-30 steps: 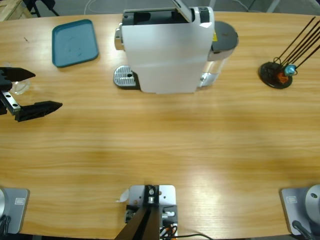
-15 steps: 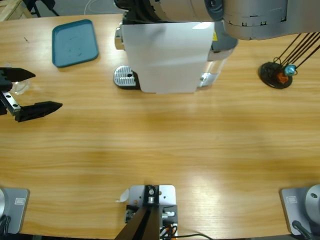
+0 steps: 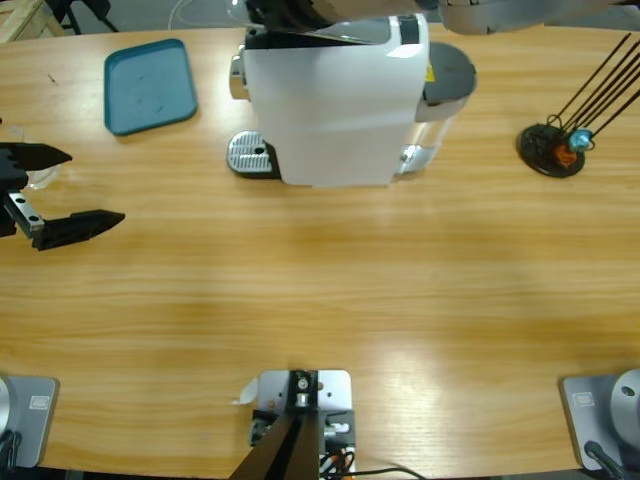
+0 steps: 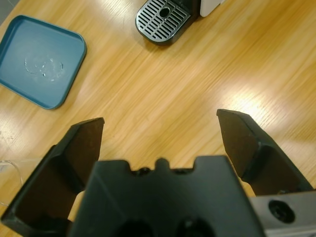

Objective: Pour coffee

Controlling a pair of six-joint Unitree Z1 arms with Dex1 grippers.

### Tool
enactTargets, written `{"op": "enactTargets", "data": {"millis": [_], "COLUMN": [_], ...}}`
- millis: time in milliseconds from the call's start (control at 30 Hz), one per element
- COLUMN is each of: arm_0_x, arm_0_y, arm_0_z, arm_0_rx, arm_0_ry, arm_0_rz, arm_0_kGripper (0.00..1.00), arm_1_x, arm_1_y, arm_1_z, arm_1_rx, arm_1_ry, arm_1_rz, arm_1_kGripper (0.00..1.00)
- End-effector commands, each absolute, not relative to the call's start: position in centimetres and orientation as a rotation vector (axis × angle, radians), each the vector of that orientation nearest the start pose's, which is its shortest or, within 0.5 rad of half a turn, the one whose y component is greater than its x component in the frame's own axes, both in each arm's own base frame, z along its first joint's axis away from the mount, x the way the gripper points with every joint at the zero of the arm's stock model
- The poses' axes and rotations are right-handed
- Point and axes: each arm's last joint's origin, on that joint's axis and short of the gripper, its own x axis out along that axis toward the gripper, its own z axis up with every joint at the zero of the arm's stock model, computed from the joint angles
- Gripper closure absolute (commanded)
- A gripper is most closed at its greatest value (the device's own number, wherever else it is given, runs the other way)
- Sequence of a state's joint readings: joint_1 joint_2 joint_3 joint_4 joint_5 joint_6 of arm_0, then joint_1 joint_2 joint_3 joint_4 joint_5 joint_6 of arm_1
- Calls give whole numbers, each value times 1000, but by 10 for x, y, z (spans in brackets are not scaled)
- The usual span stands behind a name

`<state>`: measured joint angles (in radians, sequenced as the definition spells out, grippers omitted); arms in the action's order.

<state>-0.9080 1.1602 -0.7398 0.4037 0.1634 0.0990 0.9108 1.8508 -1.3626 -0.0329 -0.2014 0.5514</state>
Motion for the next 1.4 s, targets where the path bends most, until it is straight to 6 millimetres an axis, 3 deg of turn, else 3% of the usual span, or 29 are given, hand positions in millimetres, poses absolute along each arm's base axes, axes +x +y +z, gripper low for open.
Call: {"op": "enactTargets", "data": {"millis": [33, 267, 767, 1000, 1067, 1133, 1167, 1200, 1233, 1333, 1400], "arm_0_x": [102, 100, 100, 100, 100, 100, 100, 100, 101, 102, 104], "arm_0_y": [-120, -118, -117, -117, -117, -117, -116, -115, -113, -103, -93], "arm_0_z": [290, 288, 288, 289, 289, 290, 290, 291, 292, 299, 305], "arm_0_rx": [534, 534, 531, 531, 529, 517, 509, 498, 488, 479, 444], "arm_0_ry": [732, 734, 732, 731, 731, 729, 729, 726, 720, 673, 644], "arm_0_rz": [-753, -752, -751, -751, -749, -741, -732, -718, -692, -576, -486], "arm_0_kGripper": [0, 0, 0, 0, 0, 0, 0, 0, 0, 0, 0], "arm_1_x": [276, 275, 269, 269, 268, 264, 260, 256, 253, 240, 229], "arm_1_y": [340, 338, 331, 330, 328, 326, 322, 316, 306, 272, 258], "arm_1_z": [235, 229, 191, 193, 204, 228, 245, 264, 286, 353, 377], "arm_1_rx": [98, 94, 40, 36, 32, -16, -57, -85, -108, -68, -39], "arm_1_ry": [821, 836, 946, 945, 914, 847, 806, 758, 697, 519, 456], "arm_1_rz": [485, 476, 426, 423, 438, 533, 591, 640, 682, 700, 701], "arm_1_kGripper": [1000, 1000, 1000, 1000, 1000, 1000, 951, 282, 4, 0, 0]}}
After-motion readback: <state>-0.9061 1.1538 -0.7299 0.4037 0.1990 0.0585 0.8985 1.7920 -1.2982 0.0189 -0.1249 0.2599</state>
